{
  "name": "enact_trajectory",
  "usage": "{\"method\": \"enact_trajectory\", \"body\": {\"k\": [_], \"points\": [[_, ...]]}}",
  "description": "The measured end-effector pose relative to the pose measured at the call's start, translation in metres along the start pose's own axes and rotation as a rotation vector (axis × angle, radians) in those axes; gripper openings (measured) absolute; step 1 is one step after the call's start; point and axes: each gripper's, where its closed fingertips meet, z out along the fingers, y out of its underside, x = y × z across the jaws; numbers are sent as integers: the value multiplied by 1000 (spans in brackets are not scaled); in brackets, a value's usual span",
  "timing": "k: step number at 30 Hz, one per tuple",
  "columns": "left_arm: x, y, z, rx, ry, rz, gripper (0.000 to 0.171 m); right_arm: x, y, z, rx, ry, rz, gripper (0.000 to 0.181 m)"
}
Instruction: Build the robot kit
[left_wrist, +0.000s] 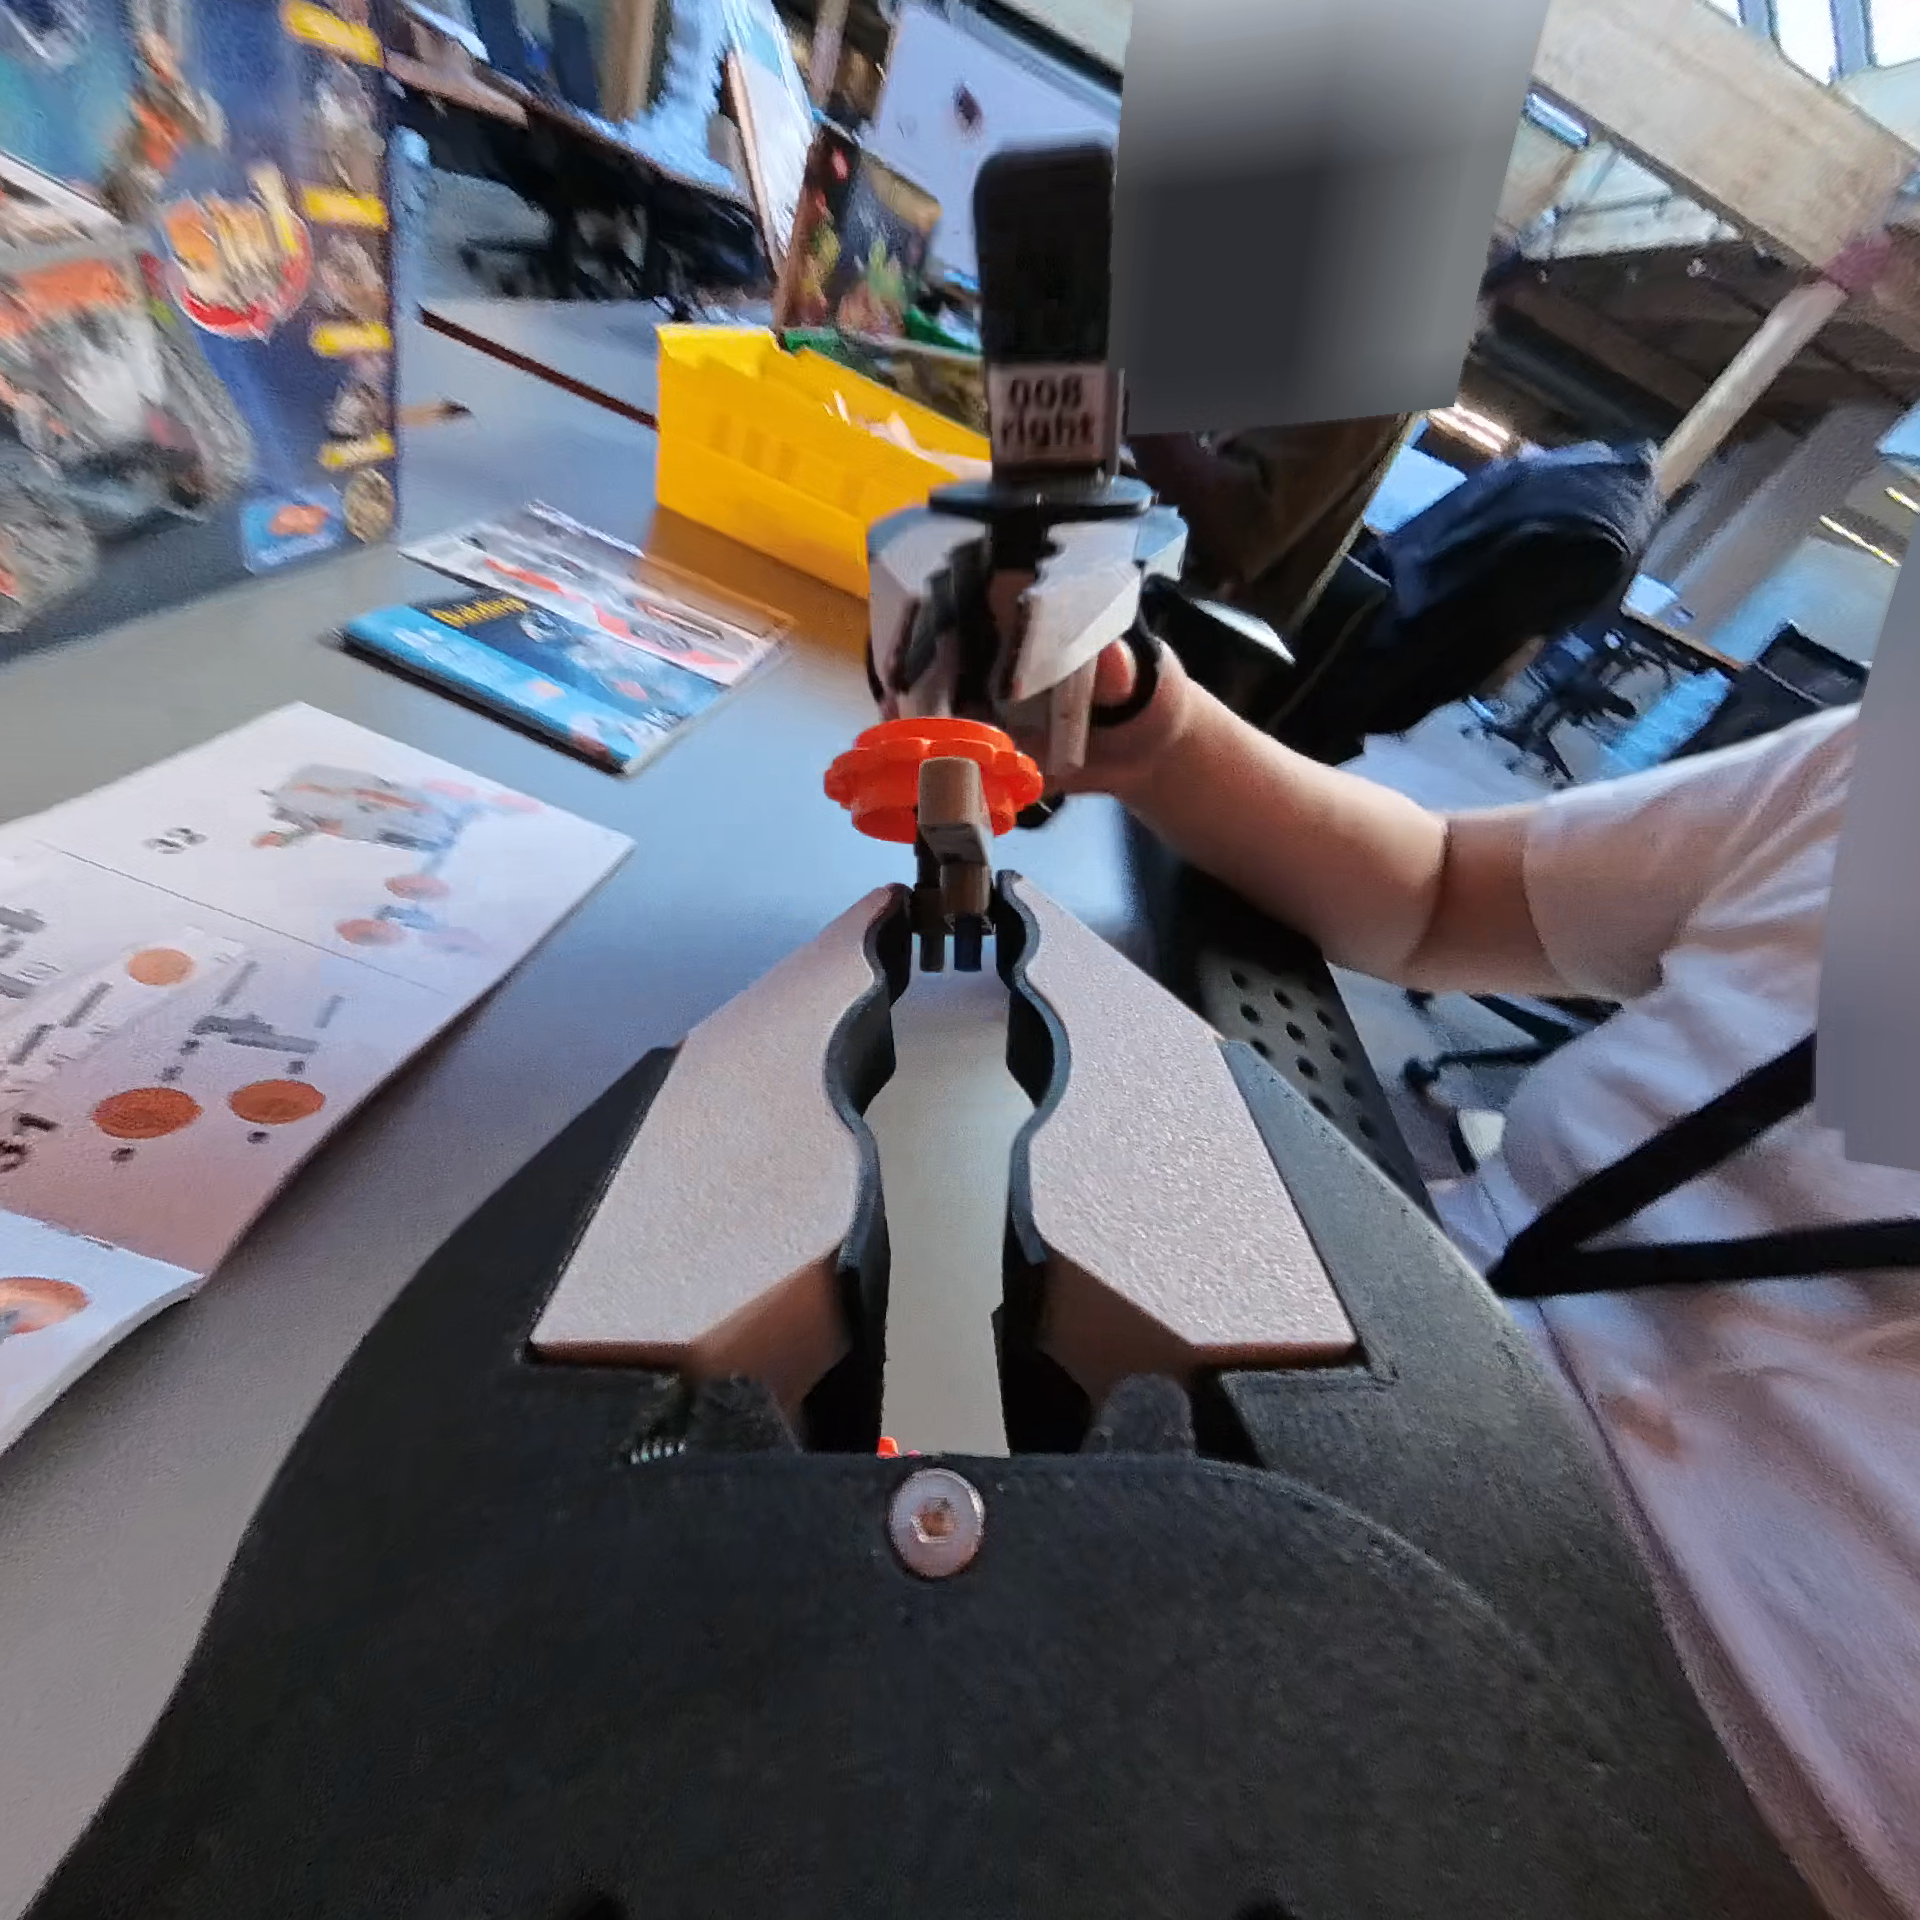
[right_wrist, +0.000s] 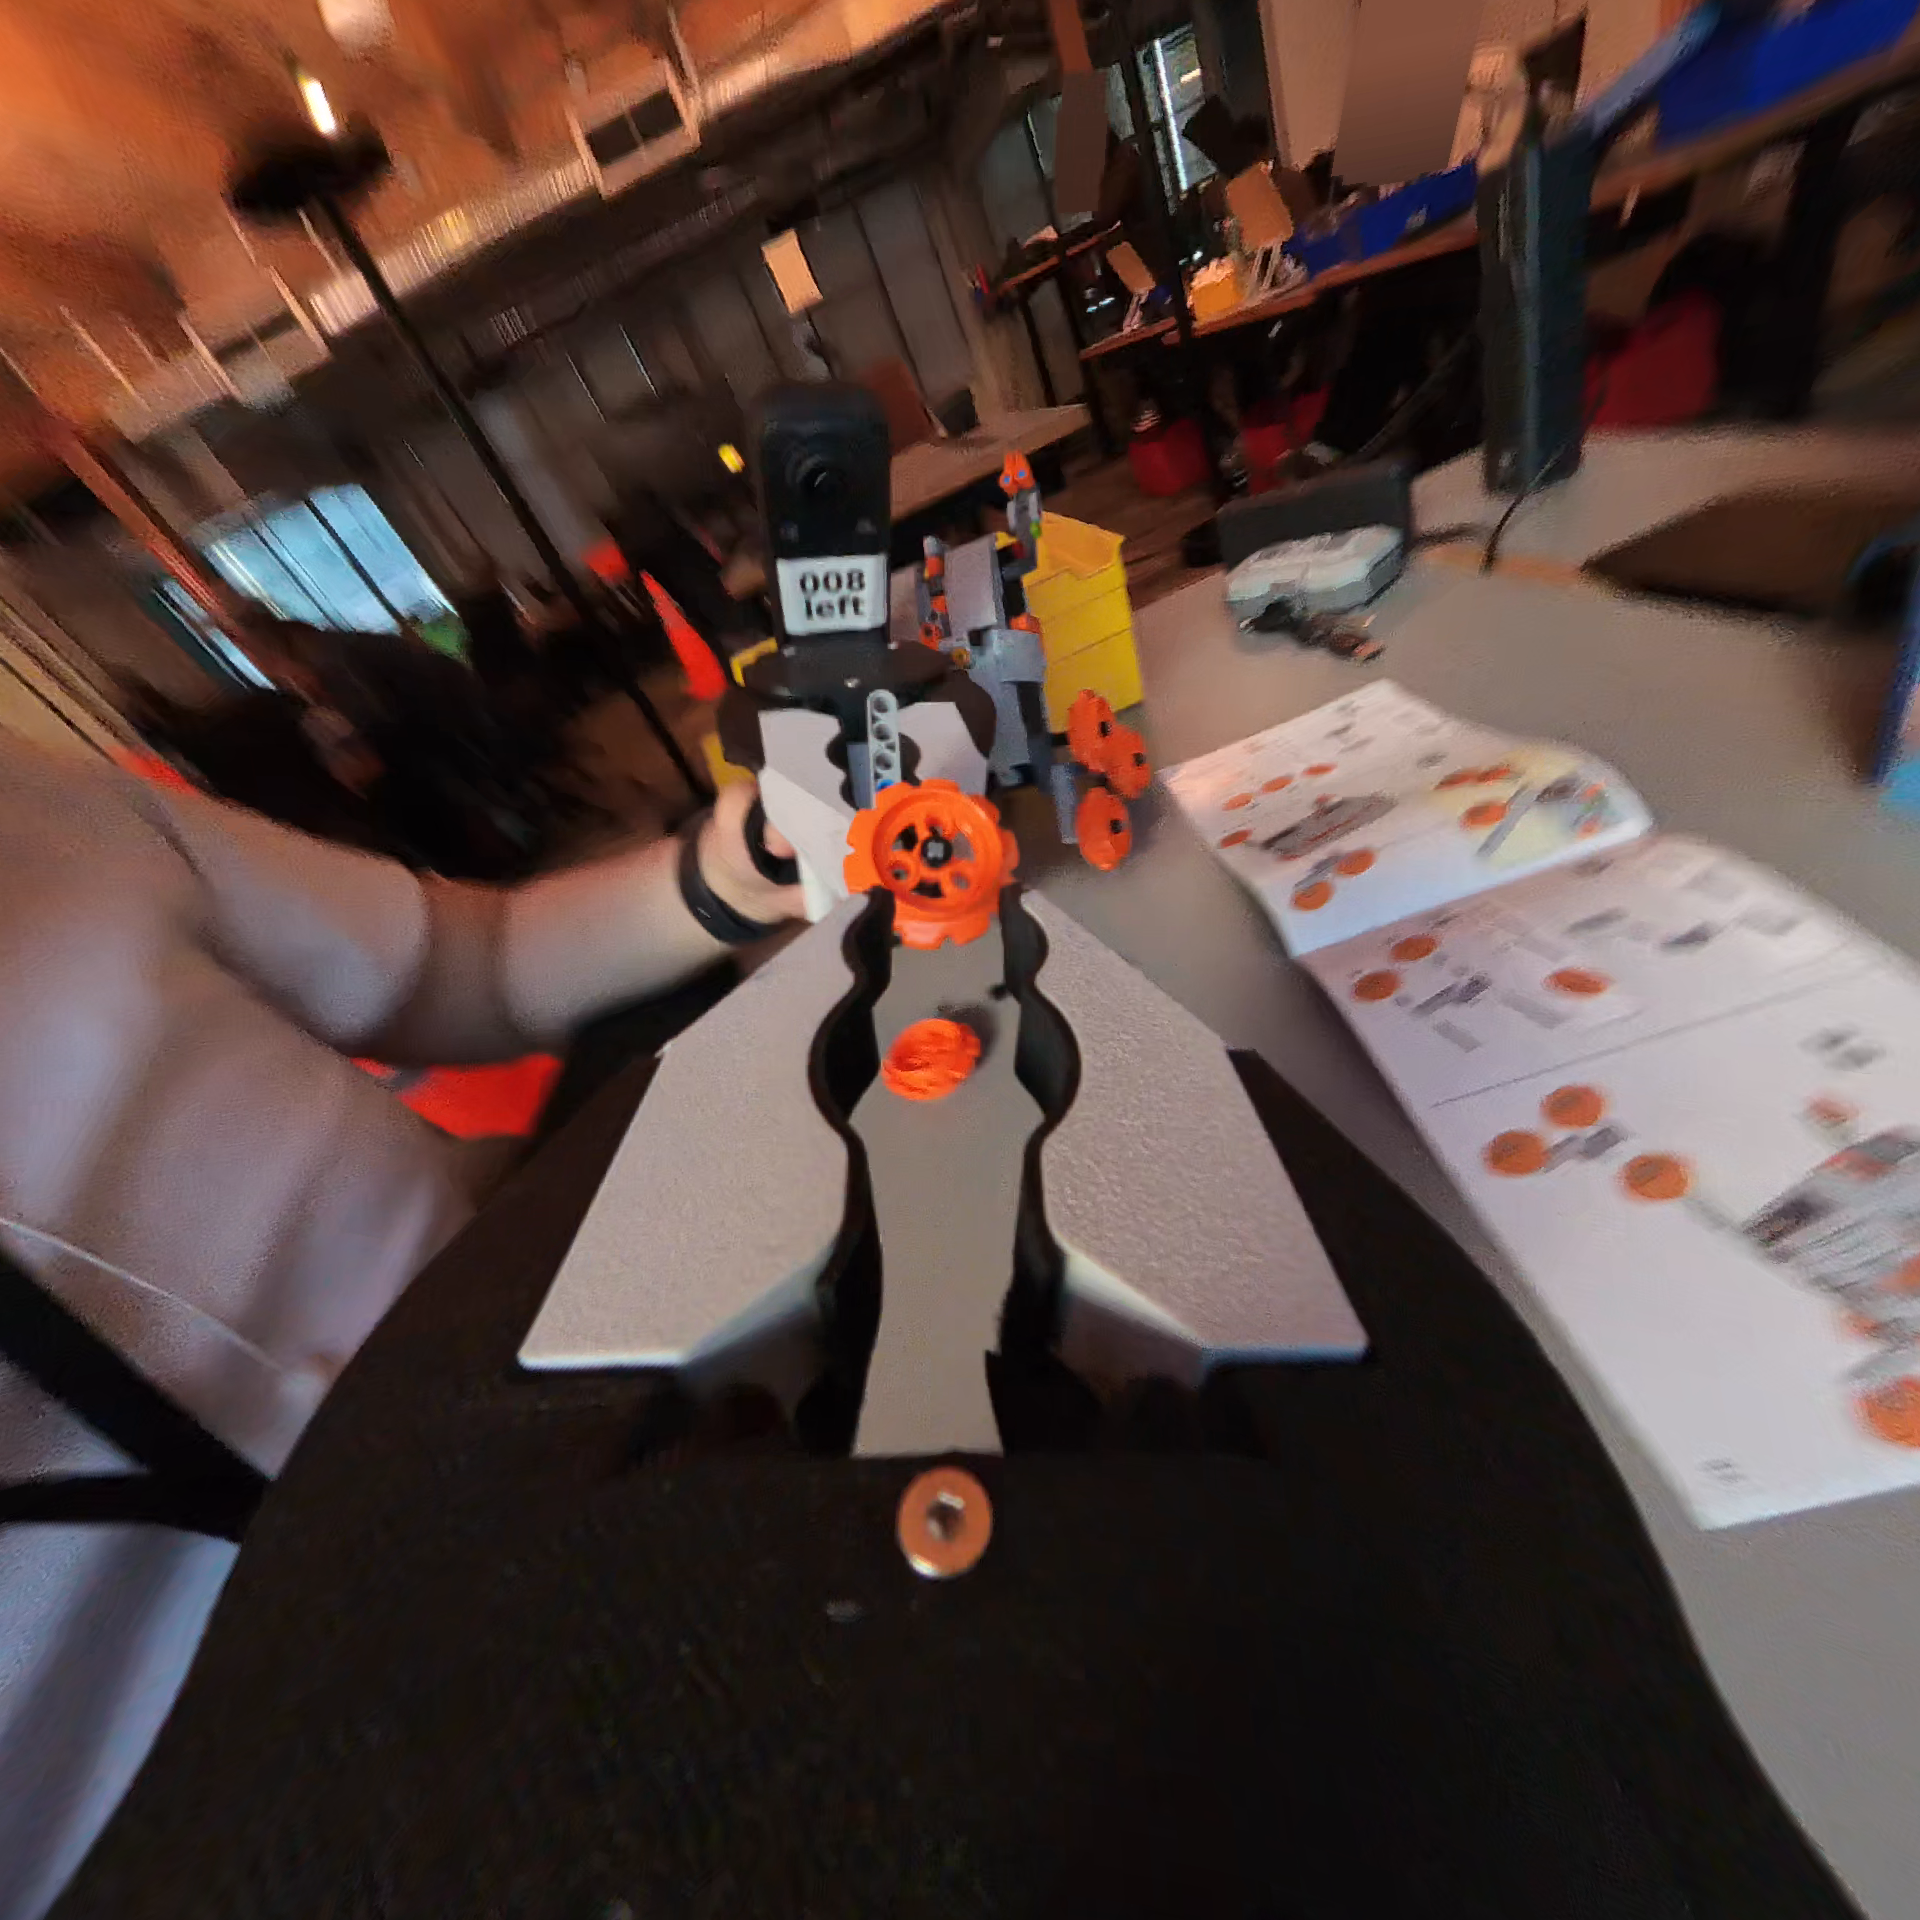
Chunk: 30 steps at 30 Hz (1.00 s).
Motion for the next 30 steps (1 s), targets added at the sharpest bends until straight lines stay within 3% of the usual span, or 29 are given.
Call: {"method": "enact_trajectory", "body": {"k": [4, 12, 16, 19, 23, 27, 30], "points": [[18, 7, 8, -38, 97, 22, 13, -18, 16, 4, -113, -30, -236, 13], [27, 16, 13, -71, 161, -5, 13, -30, 22, 3, -138, -114, -229, 6], [28, 4, 13, 12, 184, -105, 13, -38, 8, 0, -50, -138, -269, 20], [29, -12, 9, 113, 219, -186, 13, -43, -15, -7, 81, 7, -569, 36], [28, -24, 3, 188, 229, -225, 13, -43, -10, 0, -7, 247, -969, 50], [32, -30, 3, 218, 246, -236, 13, -38, -9, 8, -60, 426, -1186, 46], [34, -28, 7, 205, 236, -219, 13, -39, -7, 13, -81, 457, -1203, 40]]}}
